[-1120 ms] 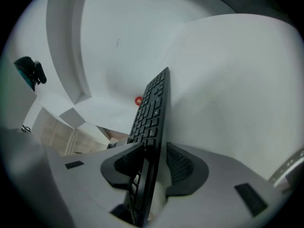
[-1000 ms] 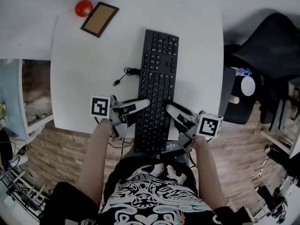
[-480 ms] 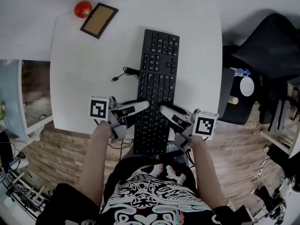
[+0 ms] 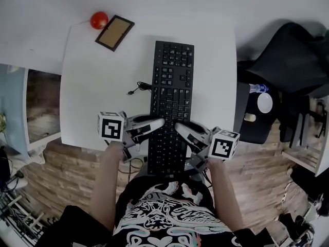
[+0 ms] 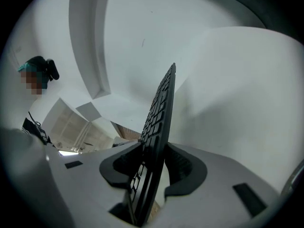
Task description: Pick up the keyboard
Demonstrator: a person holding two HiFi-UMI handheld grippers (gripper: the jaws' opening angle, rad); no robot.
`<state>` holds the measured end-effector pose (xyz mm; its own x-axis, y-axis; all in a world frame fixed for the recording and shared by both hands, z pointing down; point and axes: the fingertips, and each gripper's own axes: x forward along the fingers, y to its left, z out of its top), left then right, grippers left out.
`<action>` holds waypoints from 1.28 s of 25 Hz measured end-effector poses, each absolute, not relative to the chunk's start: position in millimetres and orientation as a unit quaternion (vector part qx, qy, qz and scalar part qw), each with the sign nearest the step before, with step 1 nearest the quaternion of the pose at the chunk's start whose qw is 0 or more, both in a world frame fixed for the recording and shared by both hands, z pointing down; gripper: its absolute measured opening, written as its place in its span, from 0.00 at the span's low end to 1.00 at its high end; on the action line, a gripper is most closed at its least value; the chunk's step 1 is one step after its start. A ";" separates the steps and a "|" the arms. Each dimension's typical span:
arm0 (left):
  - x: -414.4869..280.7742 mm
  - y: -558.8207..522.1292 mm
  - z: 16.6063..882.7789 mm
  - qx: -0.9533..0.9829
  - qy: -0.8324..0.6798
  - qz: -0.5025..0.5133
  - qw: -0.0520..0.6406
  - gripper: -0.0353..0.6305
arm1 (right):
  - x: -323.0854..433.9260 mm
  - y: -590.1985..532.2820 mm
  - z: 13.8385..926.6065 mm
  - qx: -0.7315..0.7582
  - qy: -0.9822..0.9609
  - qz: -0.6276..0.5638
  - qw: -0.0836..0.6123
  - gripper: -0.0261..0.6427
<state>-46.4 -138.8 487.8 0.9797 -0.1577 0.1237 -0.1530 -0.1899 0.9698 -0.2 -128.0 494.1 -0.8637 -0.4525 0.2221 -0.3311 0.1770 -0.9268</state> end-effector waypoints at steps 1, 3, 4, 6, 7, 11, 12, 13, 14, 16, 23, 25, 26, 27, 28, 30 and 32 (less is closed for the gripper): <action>-47.0 -138.7 496.5 0.773 -0.101 -0.009 0.626 0.22 | -0.6 -127.0 503.0 -0.261 0.766 -0.585 0.051 0.29; -46.5 -139.8 508.6 0.776 -0.104 -0.022 0.621 0.22 | 1.0 -127.3 514.3 -0.269 0.768 -0.578 0.052 0.29; -46.1 -140.4 511.7 0.779 -0.105 -0.027 0.618 0.22 | 2.1 -127.8 516.5 -0.271 0.769 -0.576 0.053 0.29; -44.8 -141.2 514.1 0.781 -0.109 -0.035 0.613 0.22 | 4.0 -128.4 517.7 -0.275 0.772 -0.570 0.058 0.29; -44.2 -141.8 514.6 0.781 -0.111 -0.039 0.613 0.23 | 4.5 -128.5 518.0 -0.277 0.774 -0.567 0.061 0.29; -44.2 -145.6 522.7 0.769 -0.121 -0.061 0.624 0.23 | 4.4 -131.1 524.1 -0.284 0.779 -0.553 0.082 0.29; -43.3 -146.1 525.8 0.761 -0.121 -0.070 0.633 0.23 | 4.8 -131.9 527.1 -0.285 0.780 -0.550 0.090 0.29; -41.7 -146.6 528.6 0.757 -0.118 -0.077 0.638 0.23 | 5.5 -132.5 530.0 -0.286 0.782 -0.545 0.095 0.29; -40.5 -147.4 531.8 0.761 -0.114 -0.078 0.633 0.24 | 5.9 -132.7 532.7 -0.287 0.786 -0.539 0.098 0.29; -41.3 -149.4 536.4 0.791 -0.108 -0.066 0.598 0.24 | 5.4 -132.0 535.4 -0.289 0.793 -0.527 0.100 0.29; -54.2 -142.4 508.7 0.806 -0.129 -0.071 0.573 0.26 | -5.2 -121.5 501.8 -0.295 0.798 -0.510 0.123 0.28; -53.5 -140.2 498.4 0.818 -0.125 -0.078 0.557 0.27 | -5.7 -118.7 494.7 -0.298 0.796 -0.511 0.128 0.28; -53.2 -138.2 496.0 0.818 -0.124 -0.082 0.555 0.27 | -5.4 -117.2 492.2 -0.299 0.796 -0.511 0.128 0.28; -53.1 -136.4 494.5 0.819 -0.124 -0.085 0.554 0.27 | -4.9 -115.7 490.1 -0.300 0.797 -0.509 0.128 0.28; -52.9 -134.6 493.1 0.816 -0.124 -0.089 0.558 0.28 | -4.2 -114.4 488.1 -0.299 0.799 -0.506 0.128 0.28; -53.2 -131.2 487.8 0.804 -0.133 -0.097 0.571 0.28 | -3.5 -113.2 482.2 -0.290 0.805 -0.501 0.130 0.28; -53.5 -128.1 480.3 0.802 -0.149 -0.096 0.570 0.29 | -4.6 -112.4 470.4 -0.274 0.812 -0.497 0.137 0.28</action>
